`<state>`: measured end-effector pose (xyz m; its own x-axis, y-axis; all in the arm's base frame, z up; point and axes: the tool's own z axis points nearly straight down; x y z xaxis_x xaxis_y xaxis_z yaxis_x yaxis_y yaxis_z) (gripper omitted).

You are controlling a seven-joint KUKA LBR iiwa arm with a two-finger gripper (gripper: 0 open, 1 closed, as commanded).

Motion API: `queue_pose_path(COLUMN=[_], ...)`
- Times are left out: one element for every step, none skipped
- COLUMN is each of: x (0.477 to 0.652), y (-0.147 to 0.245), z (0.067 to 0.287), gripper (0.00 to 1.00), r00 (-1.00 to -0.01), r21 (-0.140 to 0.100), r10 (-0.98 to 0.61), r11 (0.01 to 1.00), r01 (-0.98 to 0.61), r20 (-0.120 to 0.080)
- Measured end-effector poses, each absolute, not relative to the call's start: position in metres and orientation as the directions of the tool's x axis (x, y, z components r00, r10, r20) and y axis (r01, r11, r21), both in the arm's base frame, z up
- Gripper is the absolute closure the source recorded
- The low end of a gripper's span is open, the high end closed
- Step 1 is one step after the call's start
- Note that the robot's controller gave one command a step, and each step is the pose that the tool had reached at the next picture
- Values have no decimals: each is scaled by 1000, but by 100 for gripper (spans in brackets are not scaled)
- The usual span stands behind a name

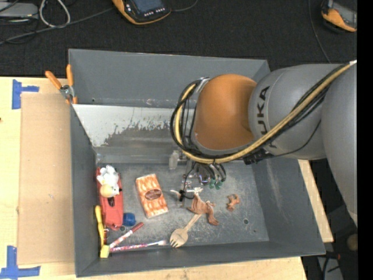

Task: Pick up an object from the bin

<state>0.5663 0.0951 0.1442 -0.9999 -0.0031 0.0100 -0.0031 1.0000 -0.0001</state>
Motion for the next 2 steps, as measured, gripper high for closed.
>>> queue_pose_path(x=[568, 566], y=[95, 128], z=[149, 80], gripper=[0, 0], r00=[-1000, -995], r21=[1, 1], r10=[0, 103], r11=[1000, 995], r01=[0, 103], r20=[2, 4])
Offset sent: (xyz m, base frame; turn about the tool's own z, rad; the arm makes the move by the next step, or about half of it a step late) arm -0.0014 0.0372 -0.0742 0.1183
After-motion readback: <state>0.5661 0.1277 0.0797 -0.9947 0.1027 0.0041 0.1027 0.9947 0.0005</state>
